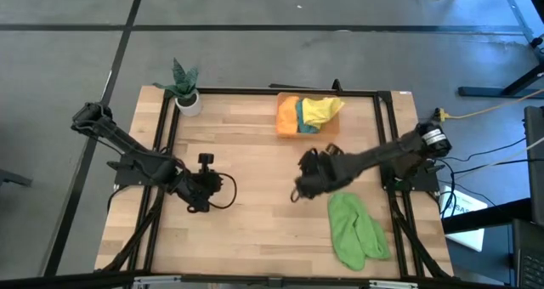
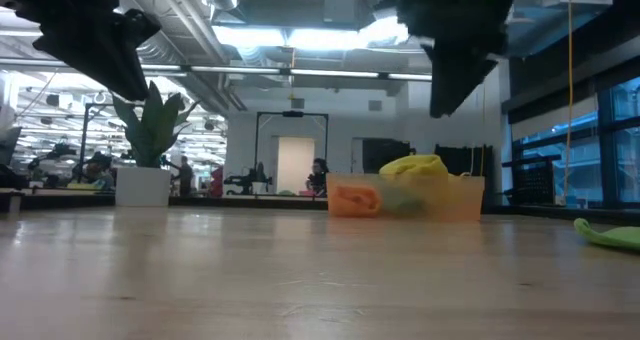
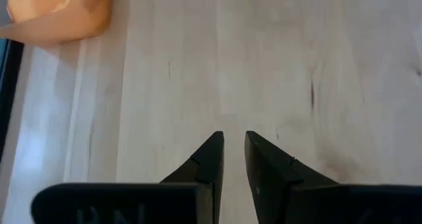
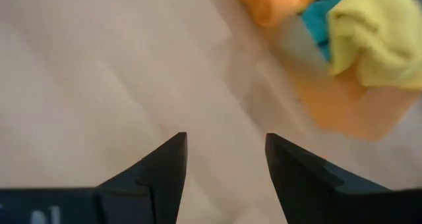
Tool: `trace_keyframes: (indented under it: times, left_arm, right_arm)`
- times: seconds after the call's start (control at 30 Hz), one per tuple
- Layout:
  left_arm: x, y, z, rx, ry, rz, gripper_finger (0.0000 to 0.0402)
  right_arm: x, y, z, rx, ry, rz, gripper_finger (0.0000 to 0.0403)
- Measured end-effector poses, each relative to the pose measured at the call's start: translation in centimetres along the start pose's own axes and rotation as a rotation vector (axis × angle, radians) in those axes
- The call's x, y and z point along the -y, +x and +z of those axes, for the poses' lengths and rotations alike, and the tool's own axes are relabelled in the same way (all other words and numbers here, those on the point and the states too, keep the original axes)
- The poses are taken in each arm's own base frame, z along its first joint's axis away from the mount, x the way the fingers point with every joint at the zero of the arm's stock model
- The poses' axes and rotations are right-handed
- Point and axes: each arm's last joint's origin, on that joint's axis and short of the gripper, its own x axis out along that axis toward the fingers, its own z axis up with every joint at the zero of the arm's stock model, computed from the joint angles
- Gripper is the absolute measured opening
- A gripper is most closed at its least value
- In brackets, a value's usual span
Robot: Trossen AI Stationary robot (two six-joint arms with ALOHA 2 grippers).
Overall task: Roll microfiber towels into tight, uniform cylinder then place into a basket
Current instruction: Remove the yellow microfiber towel from the bin
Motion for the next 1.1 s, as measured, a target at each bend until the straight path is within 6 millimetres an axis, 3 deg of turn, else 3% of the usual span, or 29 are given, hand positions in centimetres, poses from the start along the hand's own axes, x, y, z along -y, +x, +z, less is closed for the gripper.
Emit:
trace_keyframes:
  times: [0.17, 0.3, 0.57, 0.83, 1.0, 1.1]
  left_arm:
    - [0.2, -0.1, 0.0, 0.007, 0.005, -0.006, 0.0055]
    - [0.2, -0.2, 0.0, 0.009, 0.007, -0.011, 0.0055]
    - [0.3, -0.2, 0.0, 0.009, 0.005, -0.012, 0.0055]
    - [0.3, -0.2, 0.2, 0.03, -0.006, -0.02, 0.0055]
    - [0.3, -0.1, 0.2, 0.029, -0.007, -0.018, 0.0055]
    - [0.1, 0.0, 0.3, 0.025, -0.016, -0.011, 0.0055]
  right_arm:
    - [-1.9, -1.5, -1.4, 0.102, 0.044, 0.053, 0.0206]
    - [-2.3, -1.9, -1.9, 0.1, 0.012, 0.073, 0.0206]
    - [-2.2, -1.9, -2.2, 0.004, 0.392, 0.098, 0.0206]
    - [0.3, -1.3, -2.1, 0.074, 0.42, -0.148, 0.0206]
    - [1.1, -0.6, -0.7, 0.19, 0.464, -0.199, 0.0206]
    - [2.9, 0.7, 0.9, 0.191, 0.516, -0.273, 0.0206]
